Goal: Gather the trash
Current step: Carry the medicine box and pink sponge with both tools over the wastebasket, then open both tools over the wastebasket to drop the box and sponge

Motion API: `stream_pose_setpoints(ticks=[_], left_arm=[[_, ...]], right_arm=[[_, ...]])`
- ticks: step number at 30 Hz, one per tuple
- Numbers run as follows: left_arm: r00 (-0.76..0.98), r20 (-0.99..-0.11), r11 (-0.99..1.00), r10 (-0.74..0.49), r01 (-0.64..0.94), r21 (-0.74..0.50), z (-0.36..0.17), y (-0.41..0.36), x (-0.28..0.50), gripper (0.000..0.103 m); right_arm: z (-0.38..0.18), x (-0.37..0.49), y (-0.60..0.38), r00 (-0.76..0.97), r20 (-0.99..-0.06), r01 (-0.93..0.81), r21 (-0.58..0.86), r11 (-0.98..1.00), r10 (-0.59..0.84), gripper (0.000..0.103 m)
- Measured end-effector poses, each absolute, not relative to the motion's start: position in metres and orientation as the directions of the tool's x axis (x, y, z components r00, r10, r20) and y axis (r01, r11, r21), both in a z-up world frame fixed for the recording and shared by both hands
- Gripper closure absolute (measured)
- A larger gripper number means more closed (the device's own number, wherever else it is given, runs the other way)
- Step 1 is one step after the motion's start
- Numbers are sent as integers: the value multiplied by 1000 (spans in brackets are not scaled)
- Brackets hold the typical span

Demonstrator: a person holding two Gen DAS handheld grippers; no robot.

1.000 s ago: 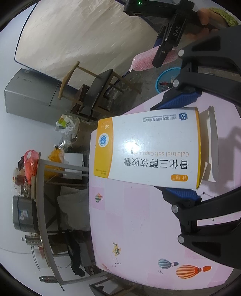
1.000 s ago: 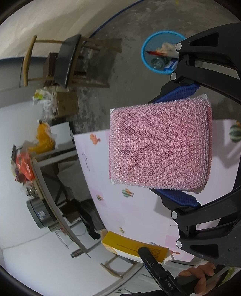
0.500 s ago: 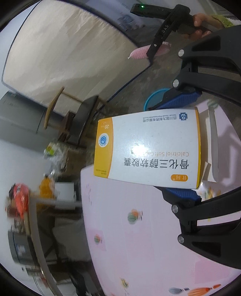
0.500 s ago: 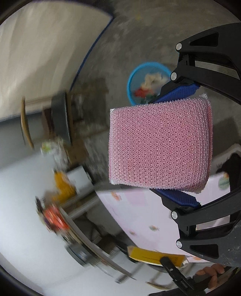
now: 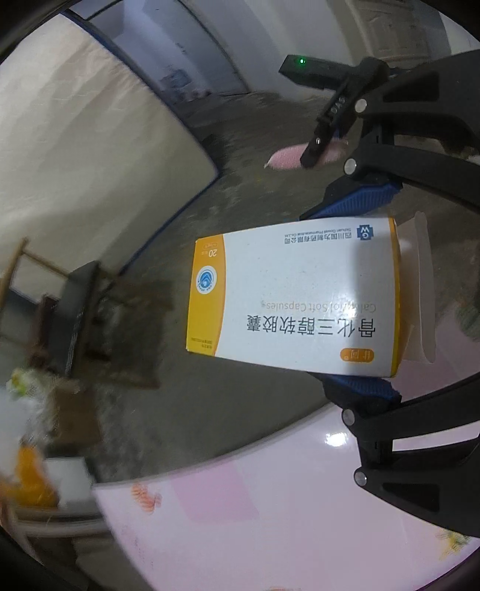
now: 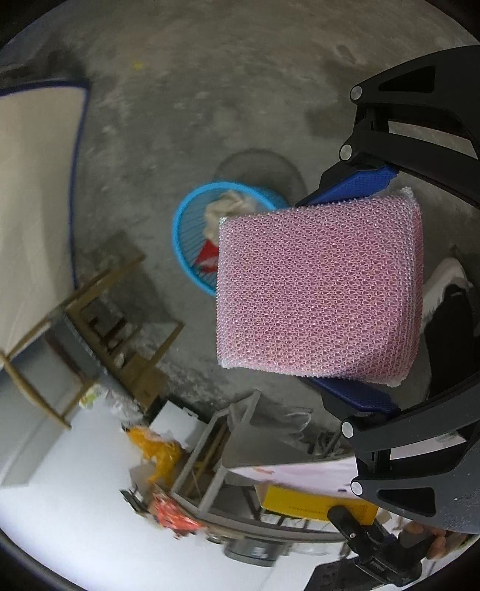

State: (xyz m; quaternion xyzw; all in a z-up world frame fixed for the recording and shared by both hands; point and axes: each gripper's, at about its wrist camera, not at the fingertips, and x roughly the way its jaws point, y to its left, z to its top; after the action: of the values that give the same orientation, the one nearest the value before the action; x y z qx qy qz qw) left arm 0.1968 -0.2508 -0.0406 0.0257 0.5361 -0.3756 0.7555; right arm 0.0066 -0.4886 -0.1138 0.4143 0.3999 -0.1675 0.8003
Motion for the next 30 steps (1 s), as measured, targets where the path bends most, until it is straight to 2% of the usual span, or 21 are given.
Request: stream_pose_setpoints(ticks=[9,11,13,17,21,30], left_arm=[[-36,-866,668,-498,621,-410,-101,-376,240,33],[-40,-879,667,-475,636,-389,-112,-394,248,23],[-7,-892,689,-451,633,-353,-120,-402,256,20],[-14,-873,704,-487,585,-402,-119,-384,264,20],[26,-859,709,-512,578,-405,-99,-350,265,20],[184,-790,702,-585,602,-380,-29,-273,249,20]], right_arm=[[-152,49,-537,630,-764,602,595,533,141,24],[-168,76,-554,646,-743,581,628,517,176,21],[-189,100,-566,617,-770,611,598,520,162,20],[-244,135,-585,525,-838,682,520,514,151,20],[-273,135,-595,495,-857,727,498,474,141,20],[-261,120,-602,511,-858,736,474,484,63,20]])
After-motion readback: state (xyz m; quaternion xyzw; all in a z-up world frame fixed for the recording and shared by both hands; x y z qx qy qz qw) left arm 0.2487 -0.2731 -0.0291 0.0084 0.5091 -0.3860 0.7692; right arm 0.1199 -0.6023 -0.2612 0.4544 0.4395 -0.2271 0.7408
